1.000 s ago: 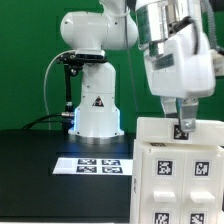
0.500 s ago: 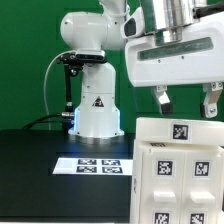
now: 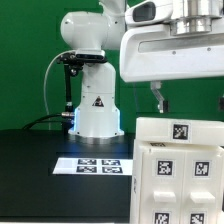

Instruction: Assemble cabinet

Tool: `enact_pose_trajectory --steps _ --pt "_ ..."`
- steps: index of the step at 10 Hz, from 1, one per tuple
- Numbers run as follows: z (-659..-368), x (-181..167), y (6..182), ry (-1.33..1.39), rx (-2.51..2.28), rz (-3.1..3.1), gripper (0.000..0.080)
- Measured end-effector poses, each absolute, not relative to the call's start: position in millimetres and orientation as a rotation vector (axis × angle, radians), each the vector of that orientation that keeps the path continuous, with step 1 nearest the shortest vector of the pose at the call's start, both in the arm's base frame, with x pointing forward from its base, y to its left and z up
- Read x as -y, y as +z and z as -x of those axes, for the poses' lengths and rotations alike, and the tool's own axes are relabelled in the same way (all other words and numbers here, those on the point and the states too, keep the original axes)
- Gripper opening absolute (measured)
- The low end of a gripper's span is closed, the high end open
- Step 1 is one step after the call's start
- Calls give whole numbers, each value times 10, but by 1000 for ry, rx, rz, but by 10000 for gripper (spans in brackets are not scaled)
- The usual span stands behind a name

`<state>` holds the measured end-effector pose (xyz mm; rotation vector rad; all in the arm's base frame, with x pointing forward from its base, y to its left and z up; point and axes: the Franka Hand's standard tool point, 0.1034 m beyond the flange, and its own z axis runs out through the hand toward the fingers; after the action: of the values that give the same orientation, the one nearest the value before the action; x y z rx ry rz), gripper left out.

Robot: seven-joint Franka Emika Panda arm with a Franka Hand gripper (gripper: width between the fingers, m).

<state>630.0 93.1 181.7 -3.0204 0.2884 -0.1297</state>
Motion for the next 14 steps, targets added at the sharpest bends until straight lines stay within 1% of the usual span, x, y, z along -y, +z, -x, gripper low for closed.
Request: enact_pose_trajectory --steps 2,3,5,6,8,10,12,14 --pt "-6310 -893 1805 -143 -9 3046 649" --pt "-6357 -814 1786 -162 370 3049 649" --pt "-6362 -848 1794 -169 873 2996 649" --pt "-6352 -854 1784 -180 1002 2961 649" --pt "-6354 -812 1777 -177 1106 2933 649" --pt "-6331 -790 1735 -147 1628 2736 649" --pt "-6296 -805 1700 -125 1765 2660 649" --pt "-6300 -769 1594 -101 1766 2659 649"
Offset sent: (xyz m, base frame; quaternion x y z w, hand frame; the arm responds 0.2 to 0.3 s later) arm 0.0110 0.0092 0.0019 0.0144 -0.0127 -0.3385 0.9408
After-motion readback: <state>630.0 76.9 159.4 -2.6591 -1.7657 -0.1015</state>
